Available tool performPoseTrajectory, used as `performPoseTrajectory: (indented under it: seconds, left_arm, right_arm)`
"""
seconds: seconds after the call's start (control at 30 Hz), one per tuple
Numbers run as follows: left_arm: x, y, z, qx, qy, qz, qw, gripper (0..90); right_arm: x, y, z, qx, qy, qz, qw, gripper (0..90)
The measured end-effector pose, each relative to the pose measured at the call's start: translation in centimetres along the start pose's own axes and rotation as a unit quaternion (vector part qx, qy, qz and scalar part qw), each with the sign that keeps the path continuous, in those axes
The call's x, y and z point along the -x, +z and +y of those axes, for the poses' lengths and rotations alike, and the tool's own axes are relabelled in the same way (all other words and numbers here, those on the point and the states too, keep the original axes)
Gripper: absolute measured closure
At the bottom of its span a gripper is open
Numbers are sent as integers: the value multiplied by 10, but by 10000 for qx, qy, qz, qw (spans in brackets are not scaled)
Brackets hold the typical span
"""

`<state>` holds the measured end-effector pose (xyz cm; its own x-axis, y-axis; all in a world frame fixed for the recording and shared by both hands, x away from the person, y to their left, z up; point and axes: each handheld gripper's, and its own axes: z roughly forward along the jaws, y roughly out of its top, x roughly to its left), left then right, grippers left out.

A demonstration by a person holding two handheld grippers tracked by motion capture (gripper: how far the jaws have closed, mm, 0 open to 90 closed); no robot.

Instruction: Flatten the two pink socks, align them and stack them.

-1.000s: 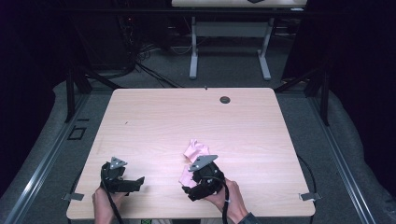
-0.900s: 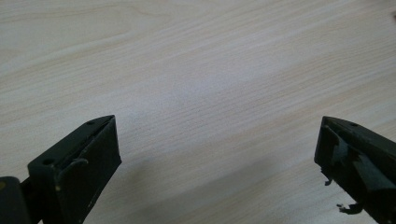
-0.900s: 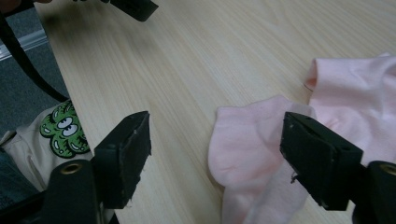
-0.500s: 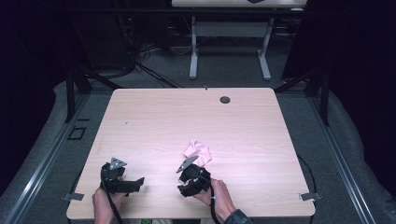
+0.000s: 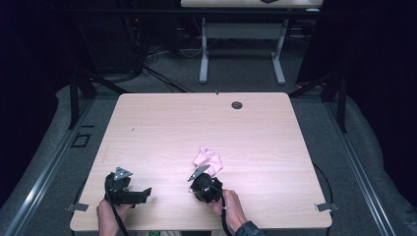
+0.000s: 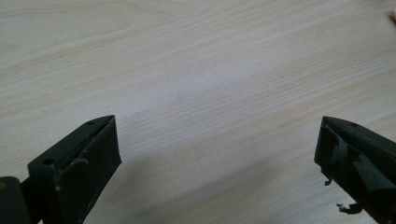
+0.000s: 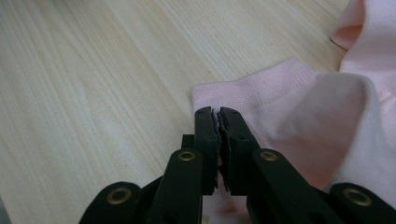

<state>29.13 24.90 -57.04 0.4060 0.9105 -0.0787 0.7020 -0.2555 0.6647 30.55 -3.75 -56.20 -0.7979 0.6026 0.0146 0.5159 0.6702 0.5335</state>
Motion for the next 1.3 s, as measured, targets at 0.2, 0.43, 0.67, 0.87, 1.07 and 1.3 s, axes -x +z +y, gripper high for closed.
performPoseTrajectory:
  seconds: [0.2, 0.43, 0.67, 0.87, 1.07, 1.3]
  left_arm:
    - [8, -1, 3, 49, 77, -71, 9999, 1]
    - [24, 1, 7, 185, 190, -254, 9993, 0]
    - [53, 7, 12, 326, 377, -572, 9971, 1]
    - [86, 12, 19, 509, 611, -878, 9930, 2]
    - [115, 16, 26, 808, 640, -1376, 9851, 52]
    - [142, 24, 33, 1117, 610, -1614, 9786, 237]
  right_arm:
    - [6, -10, -4, 260, 246, 197, 9992, 876]
    - [19, -53, -5, 1007, 758, 458, 9910, 876]
    - [26, -83, -6, 1523, 992, 532, 9819, 876]
    - [27, -98, -5, 1777, 1047, 472, 9774, 876]
    - [26, -114, -2, 2072, 1113, 355, 9713, 876]
    - [25, -122, -2, 2254, 1134, 271, 9673, 875]
